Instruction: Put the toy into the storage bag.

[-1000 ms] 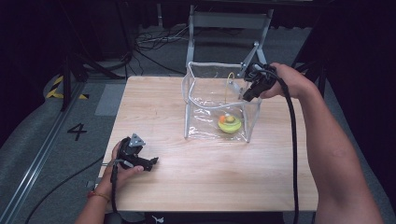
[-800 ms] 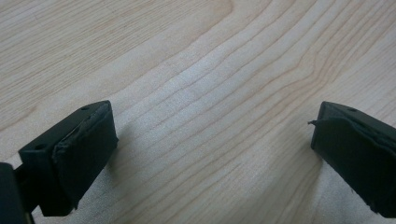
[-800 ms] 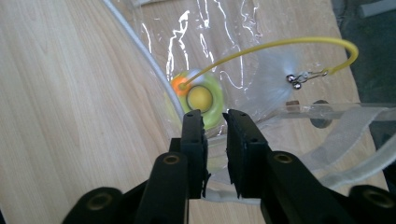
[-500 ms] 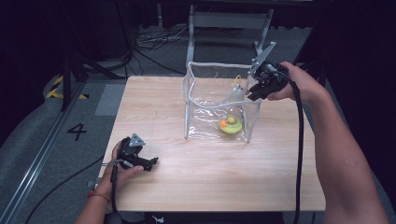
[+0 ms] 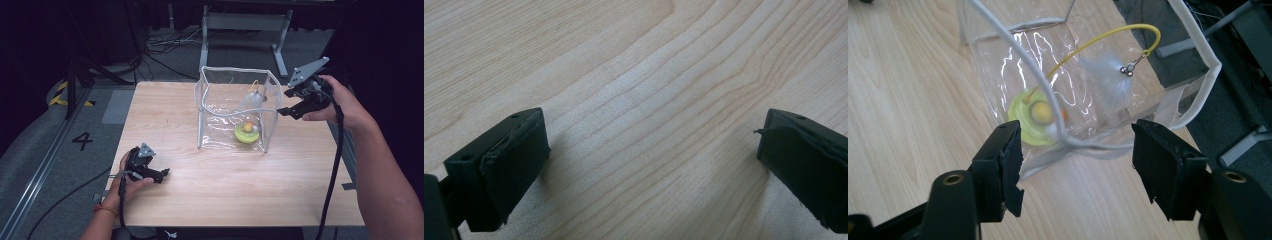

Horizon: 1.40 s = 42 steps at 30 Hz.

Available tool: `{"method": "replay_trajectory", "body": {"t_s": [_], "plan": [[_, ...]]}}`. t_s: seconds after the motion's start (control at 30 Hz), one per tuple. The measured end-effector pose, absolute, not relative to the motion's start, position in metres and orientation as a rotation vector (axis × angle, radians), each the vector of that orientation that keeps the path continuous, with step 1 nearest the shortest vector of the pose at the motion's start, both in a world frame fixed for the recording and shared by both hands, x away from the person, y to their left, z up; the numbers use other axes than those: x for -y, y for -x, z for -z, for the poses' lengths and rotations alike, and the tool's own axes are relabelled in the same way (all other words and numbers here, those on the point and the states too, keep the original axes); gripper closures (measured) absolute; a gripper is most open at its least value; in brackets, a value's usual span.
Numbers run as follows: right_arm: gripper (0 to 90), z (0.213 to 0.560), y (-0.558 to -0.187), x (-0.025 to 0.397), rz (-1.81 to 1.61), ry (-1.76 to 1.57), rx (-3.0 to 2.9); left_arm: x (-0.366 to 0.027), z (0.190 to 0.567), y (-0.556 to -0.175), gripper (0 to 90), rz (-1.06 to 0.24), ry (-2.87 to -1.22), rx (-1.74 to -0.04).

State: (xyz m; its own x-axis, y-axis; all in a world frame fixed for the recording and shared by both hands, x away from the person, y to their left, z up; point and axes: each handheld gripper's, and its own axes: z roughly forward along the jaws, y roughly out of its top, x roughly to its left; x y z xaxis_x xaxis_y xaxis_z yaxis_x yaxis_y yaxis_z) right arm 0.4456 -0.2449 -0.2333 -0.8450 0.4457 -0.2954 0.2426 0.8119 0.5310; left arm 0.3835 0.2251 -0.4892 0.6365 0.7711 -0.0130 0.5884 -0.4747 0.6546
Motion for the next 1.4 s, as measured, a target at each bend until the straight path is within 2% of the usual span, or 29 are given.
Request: {"method": "replay_trajectory", "body": {"t_s": [0.23,0.43,0.73,1.07,1.4], "plan": [[27.6,0.242,-0.422,0.264,-0.734,-0.551,-2.522,-0.225,0.489,-0.384,0.6,-0.379,-2.227,-1.054],[25.3,0.262,-0.406,0.279,-0.685,-0.557,-2.525,-0.225,0.489,-0.384,0.6,-0.379,-2.226,-1.055],[24.0,0.305,-0.394,0.310,-0.663,-0.654,-2.489,-0.225,0.489,-0.384,0.6,-0.377,-2.226,-1.056],[18.3,0.368,-0.380,0.338,-0.664,-0.714,-2.470,-0.225,0.489,-0.384,0.6,-0.379,-2.226,-1.055],[20.6,0.419,-0.366,0.363,-0.705,-0.845,-2.420,-0.225,0.489,-0.384,0.6,-0.379,-2.226,-1.055]]}}
